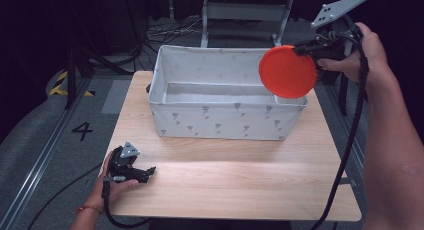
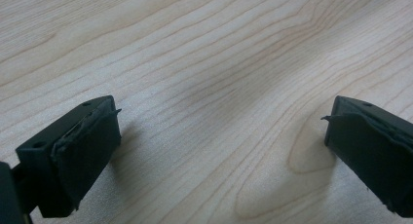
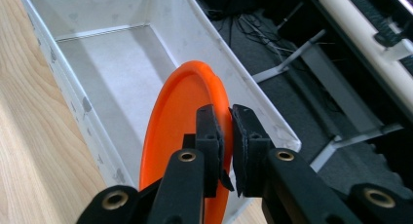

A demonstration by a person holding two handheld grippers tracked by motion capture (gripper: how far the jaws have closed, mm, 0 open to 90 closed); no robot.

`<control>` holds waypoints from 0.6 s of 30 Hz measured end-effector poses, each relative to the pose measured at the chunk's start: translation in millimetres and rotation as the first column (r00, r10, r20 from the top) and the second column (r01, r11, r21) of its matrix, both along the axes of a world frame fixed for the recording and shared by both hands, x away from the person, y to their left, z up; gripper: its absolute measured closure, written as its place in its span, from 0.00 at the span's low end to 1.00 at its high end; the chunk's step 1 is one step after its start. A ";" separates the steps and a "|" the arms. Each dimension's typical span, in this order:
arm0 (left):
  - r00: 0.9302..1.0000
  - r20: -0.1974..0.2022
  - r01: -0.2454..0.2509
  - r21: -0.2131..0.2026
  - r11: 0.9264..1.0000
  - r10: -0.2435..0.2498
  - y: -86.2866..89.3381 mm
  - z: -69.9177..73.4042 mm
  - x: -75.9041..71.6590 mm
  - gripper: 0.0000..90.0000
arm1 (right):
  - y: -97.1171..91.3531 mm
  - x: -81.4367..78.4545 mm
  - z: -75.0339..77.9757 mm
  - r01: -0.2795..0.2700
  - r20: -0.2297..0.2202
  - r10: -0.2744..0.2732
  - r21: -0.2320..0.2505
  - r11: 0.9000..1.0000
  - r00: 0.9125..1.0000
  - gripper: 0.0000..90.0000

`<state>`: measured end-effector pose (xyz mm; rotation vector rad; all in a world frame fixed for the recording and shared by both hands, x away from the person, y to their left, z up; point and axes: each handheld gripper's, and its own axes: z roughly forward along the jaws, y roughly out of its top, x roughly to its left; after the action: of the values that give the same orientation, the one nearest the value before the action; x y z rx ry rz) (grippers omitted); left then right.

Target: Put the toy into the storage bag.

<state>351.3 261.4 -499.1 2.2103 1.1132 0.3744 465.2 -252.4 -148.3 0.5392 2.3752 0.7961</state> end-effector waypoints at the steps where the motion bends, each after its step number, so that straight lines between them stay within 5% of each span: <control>1: 1.000 0.000 0.000 0.000 1.000 0.000 0.0 0.0 0.0 0.00 | 1.6 4.7 -3.3 -0.007 -0.001 0.007 0.006 1.000 1.000 0.92; 9: 1.000 0.003 0.004 0.003 1.000 -0.004 0.3 0.0 0.5 0.00 | 11.1 34.3 -33.3 -0.041 -0.052 0.041 -0.013 0.999 0.998 0.92; 18: 1.000 0.004 0.004 0.004 1.000 -0.004 0.2 0.1 0.6 0.00 | 12.5 48.5 -61.7 -0.096 -0.100 0.092 -0.032 0.995 0.991 0.92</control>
<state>351.9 261.6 -499.0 2.2140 1.1071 0.3790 513.7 -239.9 -210.0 0.4643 2.5169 0.7812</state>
